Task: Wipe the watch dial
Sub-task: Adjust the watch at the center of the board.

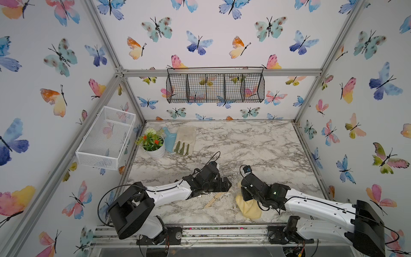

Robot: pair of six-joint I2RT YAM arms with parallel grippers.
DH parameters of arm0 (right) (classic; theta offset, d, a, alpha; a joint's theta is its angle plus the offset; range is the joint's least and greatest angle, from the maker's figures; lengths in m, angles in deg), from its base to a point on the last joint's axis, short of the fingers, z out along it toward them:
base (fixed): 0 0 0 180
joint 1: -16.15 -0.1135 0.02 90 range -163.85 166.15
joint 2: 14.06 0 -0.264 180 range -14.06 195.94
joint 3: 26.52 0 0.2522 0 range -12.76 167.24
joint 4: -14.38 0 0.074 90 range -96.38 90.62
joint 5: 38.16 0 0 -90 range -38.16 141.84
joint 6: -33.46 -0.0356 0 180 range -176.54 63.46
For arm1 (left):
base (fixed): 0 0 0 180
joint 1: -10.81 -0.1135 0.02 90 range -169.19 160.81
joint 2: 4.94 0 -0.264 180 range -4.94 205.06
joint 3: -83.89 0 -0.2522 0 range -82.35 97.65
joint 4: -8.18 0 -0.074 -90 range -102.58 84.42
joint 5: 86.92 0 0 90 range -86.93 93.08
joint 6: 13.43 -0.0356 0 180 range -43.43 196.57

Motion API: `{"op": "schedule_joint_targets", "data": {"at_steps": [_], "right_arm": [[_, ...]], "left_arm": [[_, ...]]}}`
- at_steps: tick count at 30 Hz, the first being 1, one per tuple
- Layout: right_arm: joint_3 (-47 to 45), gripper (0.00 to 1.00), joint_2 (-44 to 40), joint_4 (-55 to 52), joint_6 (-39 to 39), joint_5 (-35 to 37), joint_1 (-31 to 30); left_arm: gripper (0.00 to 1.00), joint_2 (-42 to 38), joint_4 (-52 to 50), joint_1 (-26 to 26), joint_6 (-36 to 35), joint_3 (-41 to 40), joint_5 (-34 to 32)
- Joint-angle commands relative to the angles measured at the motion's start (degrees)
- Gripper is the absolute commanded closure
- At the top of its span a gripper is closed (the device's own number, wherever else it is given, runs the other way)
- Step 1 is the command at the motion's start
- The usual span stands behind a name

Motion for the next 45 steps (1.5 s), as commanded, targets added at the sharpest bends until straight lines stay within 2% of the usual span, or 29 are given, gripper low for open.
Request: {"op": "schedule_joint_targets", "data": {"at_steps": [1, 11, 15, 22, 29, 36, 45], "right_arm": [[-0.4, 0.98, 0.9, 0.1, -0.4, 0.9, 0.4], [0.0, 0.98, 0.8, -0.3, -0.6, 0.8, 0.4], [0.0, 0.98, 0.9, -0.3, -0.6, 1.0, 0.4], [0.4, 0.98, 3.8, 1.1, 0.0, 0.3, 0.4], [0.6, 0.98, 4.5, 1.5, 0.1, 0.1, 0.4], [0.3, 0.98, 1.9, -0.5, -0.1, 1.7, 0.4], [-0.5, 0.98, 1.2, -0.9, -0.4, 1.6, 0.5]], "left_arm": [[0.03, -0.7, -3.5, 2.5, 1.7, -3.0, -0.6], [0.01, 1.4, 4.1, 7.2, 6.9, -7.6, 3.1], [0.01, 0.3, 2.7, 7.3, 6.4, -7.1, 2.1], [0.01, -3.2, -6.3, 8.9, 4.3, -2.1, -3.7], [0.01, -2.5, -5.1, 13.5, 7.2, -2.2, -3.5], [0.02, 0.5, 3.7, 13.9, 10.6, -7.5, -1.3], [0.01, 3.3, 2.7, 12.0, 8.5, -8.2, -3.1]]}}
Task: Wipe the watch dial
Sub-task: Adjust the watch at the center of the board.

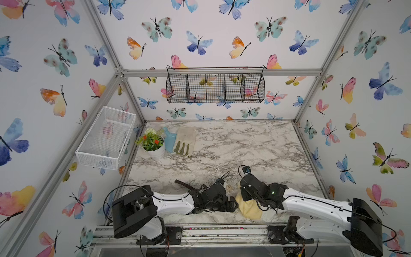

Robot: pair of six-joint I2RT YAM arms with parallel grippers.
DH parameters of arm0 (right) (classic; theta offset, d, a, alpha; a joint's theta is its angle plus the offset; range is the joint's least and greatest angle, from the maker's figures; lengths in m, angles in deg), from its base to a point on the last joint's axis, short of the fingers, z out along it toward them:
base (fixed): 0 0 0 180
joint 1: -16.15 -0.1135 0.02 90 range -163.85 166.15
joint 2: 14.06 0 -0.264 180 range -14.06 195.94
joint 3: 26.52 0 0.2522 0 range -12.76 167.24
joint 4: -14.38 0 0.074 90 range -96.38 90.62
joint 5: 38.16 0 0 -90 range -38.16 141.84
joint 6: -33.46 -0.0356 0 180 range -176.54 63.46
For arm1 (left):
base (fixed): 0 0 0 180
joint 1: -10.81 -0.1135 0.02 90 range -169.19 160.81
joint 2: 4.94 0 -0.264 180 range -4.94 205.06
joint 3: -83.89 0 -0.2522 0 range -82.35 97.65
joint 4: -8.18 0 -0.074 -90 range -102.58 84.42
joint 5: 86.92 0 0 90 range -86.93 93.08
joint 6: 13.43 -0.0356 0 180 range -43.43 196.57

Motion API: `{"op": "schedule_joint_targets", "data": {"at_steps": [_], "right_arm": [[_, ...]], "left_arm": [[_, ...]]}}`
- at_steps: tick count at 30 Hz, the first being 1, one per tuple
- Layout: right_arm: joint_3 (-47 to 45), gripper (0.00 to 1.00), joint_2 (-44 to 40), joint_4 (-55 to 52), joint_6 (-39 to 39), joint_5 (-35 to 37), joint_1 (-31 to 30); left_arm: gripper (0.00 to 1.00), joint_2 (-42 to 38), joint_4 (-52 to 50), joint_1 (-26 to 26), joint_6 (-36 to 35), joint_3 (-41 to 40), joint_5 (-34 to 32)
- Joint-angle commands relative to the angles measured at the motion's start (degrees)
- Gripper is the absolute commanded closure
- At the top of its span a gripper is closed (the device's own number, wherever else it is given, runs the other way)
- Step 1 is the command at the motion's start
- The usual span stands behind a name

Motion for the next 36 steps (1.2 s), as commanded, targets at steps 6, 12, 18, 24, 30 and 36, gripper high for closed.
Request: {"op": "schedule_joint_targets", "data": {"at_steps": [6, 12, 18, 24, 30, 36], "right_arm": [[-0.4, 0.98, -0.3, -0.8, -0.3, 1.4, 0.3], [-0.3, 0.98, 0.1, -0.4, -0.2, 1.1, 0.3], [0.3, 0.98, 1.1, 0.5, 0.0, -0.1, 0.3], [1.6, 0.98, 2.8, 2.5, 1.6, -1.4, 0.3], [5.3, 0.98, 6.2, 4.0, 6.4, -0.7, 1.7], [13.1, 0.98, 12.3, 7.7, 17.3, -7.0, 10.5]], "left_arm": [[0.01, 1.1, -8.6, -5.8, -5.3, -1.8, -4.1], [0.01, 2.2, -8.1, -11.3, -9.5, -0.6, -4.9], [0.0, 6.8, -8.1, -14.7, -13.8, 4.0, -4.9], [0.03, 7.6, -9.0, -16.5, -15.4, 7.1, -4.4], [0.05, 5.1, -10.2, -16.5, -14.9, 7.0, -3.6], [0.06, -3.3, -8.8, -16.5, -10.3, 1.8, -2.5]]}}
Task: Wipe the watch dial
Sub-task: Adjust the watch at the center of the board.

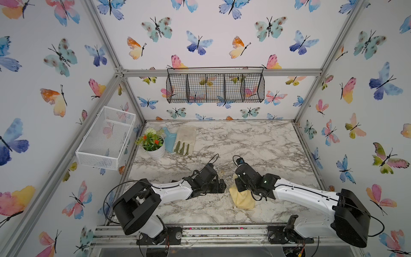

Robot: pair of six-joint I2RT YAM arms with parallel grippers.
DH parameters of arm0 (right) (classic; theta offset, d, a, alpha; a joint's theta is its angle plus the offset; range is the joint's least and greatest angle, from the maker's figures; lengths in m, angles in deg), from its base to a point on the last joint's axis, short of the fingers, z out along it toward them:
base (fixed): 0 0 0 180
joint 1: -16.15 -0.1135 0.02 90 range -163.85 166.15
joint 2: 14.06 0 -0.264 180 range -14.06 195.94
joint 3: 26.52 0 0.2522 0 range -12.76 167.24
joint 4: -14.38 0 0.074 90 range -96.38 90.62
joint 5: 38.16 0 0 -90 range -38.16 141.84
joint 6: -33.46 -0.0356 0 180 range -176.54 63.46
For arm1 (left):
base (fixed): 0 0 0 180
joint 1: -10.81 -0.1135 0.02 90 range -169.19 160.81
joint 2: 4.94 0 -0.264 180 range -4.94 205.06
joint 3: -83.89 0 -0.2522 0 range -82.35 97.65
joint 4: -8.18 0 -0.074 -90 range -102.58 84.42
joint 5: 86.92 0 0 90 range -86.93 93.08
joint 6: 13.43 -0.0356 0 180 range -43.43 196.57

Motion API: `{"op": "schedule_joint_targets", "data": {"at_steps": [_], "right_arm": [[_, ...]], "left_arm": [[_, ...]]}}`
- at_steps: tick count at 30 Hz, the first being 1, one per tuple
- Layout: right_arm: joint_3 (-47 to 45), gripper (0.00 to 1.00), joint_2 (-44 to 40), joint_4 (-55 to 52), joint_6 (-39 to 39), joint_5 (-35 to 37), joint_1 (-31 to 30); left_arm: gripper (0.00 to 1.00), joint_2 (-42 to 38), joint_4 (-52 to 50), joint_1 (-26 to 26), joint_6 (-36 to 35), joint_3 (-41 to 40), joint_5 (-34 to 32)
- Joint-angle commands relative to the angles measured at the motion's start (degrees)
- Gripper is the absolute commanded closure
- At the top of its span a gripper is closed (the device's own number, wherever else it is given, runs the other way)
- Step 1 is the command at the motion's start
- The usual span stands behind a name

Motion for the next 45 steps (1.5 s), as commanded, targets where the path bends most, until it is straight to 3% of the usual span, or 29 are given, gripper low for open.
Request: {"op": "schedule_joint_targets", "data": {"at_steps": [1, 6, 12, 17, 22, 30, 45], "right_arm": [[5.5, 0.98, 3.7, 4.1, 8.8, -4.8, 4.6], [18.4, 0.98, 16.3, 5.1, 16.2, -8.9, 7.4], [35.7, 0.98, 34.2, 0.8, 20.6, -13.1, 8.1], [38.6, 0.98, 40.9, 0.4, 21.1, -13.8, 8.1], [30.8, 0.98, 38.9, 3.6, 20.1, -13.5, 8.5], [14.7, 0.98, 28.8, 8.4, 16.3, -13.8, 8.6], [0.6, 0.98, 14.8, 8.8, 10.2, -13.3, 8.6]], "left_arm": [[0.06, -5.8, -1.9, -0.3, 3.2, -2.5, 0.5], [0.08, -12.8, -2.1, -0.3, 6.6, -5.3, -1.0], [0.09, -14.3, -3.1, -0.3, 8.0, -6.2, -1.5], [0.09, -14.4, -1.0, -0.3, 10.0, -7.9, -0.9], [0.1, -12.1, 3.3, -0.3, 11.4, -9.5, 0.8], [0.1, -6.7, 5.7, -0.3, 11.0, -8.2, 0.9], [0.15, 3.5, 3.6, -0.7, 6.1, 0.9, -3.4]]}}
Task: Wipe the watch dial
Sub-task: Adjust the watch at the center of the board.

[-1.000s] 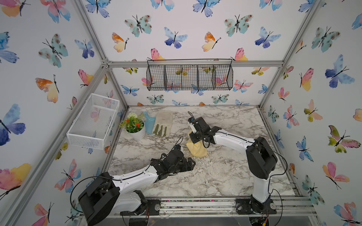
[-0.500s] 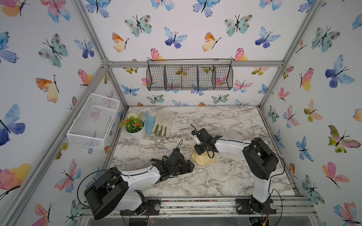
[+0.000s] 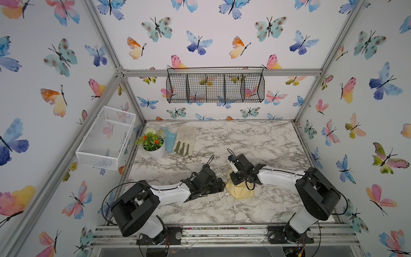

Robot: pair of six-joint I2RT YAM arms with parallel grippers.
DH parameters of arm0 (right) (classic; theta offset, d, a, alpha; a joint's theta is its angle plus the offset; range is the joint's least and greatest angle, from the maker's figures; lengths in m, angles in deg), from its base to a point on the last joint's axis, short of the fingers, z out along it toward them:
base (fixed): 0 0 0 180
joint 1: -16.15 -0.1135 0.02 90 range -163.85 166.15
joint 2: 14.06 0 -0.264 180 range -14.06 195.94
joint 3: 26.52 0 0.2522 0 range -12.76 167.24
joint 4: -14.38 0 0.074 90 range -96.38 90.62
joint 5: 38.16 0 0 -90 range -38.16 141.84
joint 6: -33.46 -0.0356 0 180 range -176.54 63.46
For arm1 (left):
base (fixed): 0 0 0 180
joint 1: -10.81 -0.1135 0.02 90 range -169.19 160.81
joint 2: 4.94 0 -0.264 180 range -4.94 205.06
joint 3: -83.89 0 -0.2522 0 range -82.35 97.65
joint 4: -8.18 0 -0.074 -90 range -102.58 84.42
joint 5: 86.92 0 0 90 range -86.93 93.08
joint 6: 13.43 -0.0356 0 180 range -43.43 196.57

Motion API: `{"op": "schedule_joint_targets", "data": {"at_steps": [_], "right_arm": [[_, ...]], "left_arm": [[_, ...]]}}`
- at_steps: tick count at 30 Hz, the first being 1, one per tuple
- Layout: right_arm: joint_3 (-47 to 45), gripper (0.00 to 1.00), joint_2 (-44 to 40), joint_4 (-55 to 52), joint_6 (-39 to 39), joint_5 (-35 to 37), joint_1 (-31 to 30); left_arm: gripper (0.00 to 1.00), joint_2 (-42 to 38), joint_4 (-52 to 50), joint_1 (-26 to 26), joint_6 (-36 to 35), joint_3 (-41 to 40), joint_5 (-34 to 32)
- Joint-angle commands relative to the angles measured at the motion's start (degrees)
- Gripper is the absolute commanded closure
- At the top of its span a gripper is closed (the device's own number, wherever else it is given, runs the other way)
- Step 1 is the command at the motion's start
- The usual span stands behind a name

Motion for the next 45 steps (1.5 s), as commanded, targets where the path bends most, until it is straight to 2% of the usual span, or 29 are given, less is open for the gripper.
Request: {"op": "schedule_joint_targets", "data": {"at_steps": [1, 9, 13, 16, 20, 24, 29, 36, 45], "right_arm": [[-2.5, 0.98, -3.3, -0.6, -2.7, 0.2, 0.3], [-7.3, 0.98, -13.1, -0.1, -6.8, -3.0, 0.3], [-9.5, 0.98, -16.7, 5.5, -8.9, -7.9, 0.2], [-10.0, 0.98, -15.3, 8.1, -9.8, -9.1, 0.2], [-9.9, 0.98, -10.3, 8.5, -9.9, -9.6, 0.1], [-12.2, 0.98, -8.7, 9.5, -11.1, -8.4, 0.2], [-15.3, 0.98, -10.9, 8.6, -12.7, -6.0, 0.1], [-17.5, 0.98, -15.1, 5.3, -13.9, -3.7, 0.2], [-17.8, 0.98, -21.5, -3.5, -14.2, 1.6, 0.2]], "left_arm": [[0.15, 2.8, -1.9, -0.6, -3.4, 2.4, -3.0], [0.23, 7.2, -3.6, -1.2, -5.7, 5.5, -3.6], [0.3, 8.1, -4.4, -1.2, -5.5, 6.3, -4.0], [0.39, 9.6, -7.5, -1.2, -6.8, 8.2, -5.7], [0.43, 11.5, -11.1, -1.2, -8.3, 10.8, -8.9], [0.54, 13.8, -14.1, -1.2, -9.6, 13.3, -11.9], [0.7, 17.0, -17.3, -1.3, -11.2, 16.1, -15.1], [0.77, 20.8, -20.4, -1.4, -12.4, 18.9, -18.9], [0.83, 21.1, -21.0, -2.6, -12.9, 17.6, -20.9]]}}
